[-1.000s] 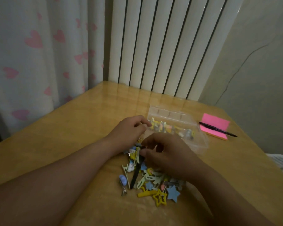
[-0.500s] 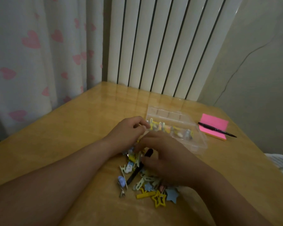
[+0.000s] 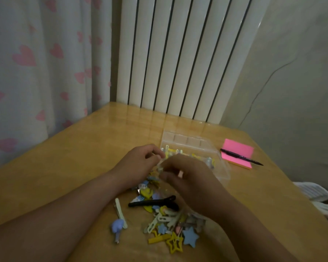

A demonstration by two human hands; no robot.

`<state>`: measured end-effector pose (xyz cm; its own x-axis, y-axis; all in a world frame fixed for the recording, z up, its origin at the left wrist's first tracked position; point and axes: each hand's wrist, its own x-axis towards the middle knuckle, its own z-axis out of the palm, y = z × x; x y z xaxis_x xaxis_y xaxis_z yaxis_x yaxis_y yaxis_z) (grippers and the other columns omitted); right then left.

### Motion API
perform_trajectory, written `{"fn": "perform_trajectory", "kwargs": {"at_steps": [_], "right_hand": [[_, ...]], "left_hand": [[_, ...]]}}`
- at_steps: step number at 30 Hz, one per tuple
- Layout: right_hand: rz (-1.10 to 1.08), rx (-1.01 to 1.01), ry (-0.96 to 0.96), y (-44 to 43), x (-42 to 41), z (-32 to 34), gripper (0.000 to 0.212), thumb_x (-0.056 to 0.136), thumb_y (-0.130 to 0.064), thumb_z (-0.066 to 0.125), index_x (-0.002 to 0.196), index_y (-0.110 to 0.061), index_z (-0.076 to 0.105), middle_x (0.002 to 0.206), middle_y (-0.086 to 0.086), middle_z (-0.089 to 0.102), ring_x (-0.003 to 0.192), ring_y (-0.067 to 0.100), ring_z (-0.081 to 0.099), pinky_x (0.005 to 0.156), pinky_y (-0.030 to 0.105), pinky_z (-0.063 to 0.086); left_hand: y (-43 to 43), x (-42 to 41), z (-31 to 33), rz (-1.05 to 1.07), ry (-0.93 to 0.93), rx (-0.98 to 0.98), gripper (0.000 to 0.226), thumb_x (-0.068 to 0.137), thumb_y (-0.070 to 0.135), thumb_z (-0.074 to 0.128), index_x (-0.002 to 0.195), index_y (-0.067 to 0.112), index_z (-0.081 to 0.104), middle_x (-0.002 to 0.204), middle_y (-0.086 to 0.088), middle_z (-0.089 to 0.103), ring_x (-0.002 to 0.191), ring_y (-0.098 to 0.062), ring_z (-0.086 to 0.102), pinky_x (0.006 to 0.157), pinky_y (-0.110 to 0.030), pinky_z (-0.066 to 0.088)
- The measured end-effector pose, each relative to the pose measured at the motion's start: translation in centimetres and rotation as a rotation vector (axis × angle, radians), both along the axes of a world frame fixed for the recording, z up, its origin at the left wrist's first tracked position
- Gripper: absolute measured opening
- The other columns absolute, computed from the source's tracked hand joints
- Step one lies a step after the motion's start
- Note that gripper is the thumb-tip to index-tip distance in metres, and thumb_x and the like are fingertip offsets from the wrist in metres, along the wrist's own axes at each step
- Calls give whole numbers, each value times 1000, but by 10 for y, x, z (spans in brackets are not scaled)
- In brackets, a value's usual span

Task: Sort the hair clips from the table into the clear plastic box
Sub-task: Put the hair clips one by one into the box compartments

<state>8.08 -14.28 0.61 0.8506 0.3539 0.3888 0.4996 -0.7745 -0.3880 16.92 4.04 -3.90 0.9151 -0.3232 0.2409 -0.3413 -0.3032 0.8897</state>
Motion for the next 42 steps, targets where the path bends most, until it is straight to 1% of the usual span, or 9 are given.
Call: {"fn": "perform_trajectory", "kwargs": {"at_steps": [3,6,9,12,17,23,31,37,42], "right_hand": [[-200,264,-4,-19,8,23,8,99,-32,65,104,-29,71,91,-13,71,86,-1,66,73,20,53],[-442,380,-10,-56,32,46,6,98,-27,71,98,-21,74,86,-6,74,78,9,70,66,30,52],[-602,286,53,-85,60,51,8,97,-26,73,93,-20,74,88,1,75,83,23,72,72,43,61],[-639,133,156,-93,81,46,10,96,-23,74,89,-17,75,86,2,74,75,24,70,67,41,59],[-670,-63,296,-91,103,34,6,87,-16,80,90,-14,75,88,5,76,83,22,71,80,45,64],[-717,-225,360,-89,116,28,12,78,-15,78,87,-8,76,86,10,77,82,27,73,81,46,65],[-708,-240,277,-87,106,19,9,89,-26,72,87,-17,72,82,2,74,76,21,71,76,42,64],[-565,233,-133,-57,50,6,5,98,-22,67,94,-22,67,85,-9,67,79,9,63,69,31,55],[-243,232,13,-18,8,-3,5,98,-28,68,95,-31,71,86,-13,70,82,2,65,69,18,53]], "left_hand": [[0,0,-1,-5,-1,21,18,107,32,56,103,36,73,92,-14,67,71,-27,56,67,-40,47],[0,-2,-1,1,0,44,18,109,30,54,105,35,71,94,-18,65,67,-21,49,64,-36,41],[-1,-2,0,3,8,42,18,109,31,54,105,35,71,83,-11,60,61,-15,45,61,-35,39],[0,-1,-2,3,19,32,18,108,31,54,104,36,71,79,-3,58,60,-15,44,61,-35,38],[0,-1,-3,-2,24,28,18,107,30,54,104,36,71,75,3,54,59,-16,42,60,-37,37],[-1,-1,-3,1,22,31,17,108,29,54,106,33,70,76,3,52,59,-17,39,60,-36,36],[0,-3,-2,-12,19,20,18,108,29,53,106,34,71,73,3,52,59,-20,39,59,-36,35],[0,-6,5,13,43,-4,20,108,27,55,106,28,75,88,7,65,78,-17,60,74,-35,50],[1,-6,10,41,72,-44,27,109,24,54,109,23,81,89,4,70,83,-9,63,80,-30,50]]}}
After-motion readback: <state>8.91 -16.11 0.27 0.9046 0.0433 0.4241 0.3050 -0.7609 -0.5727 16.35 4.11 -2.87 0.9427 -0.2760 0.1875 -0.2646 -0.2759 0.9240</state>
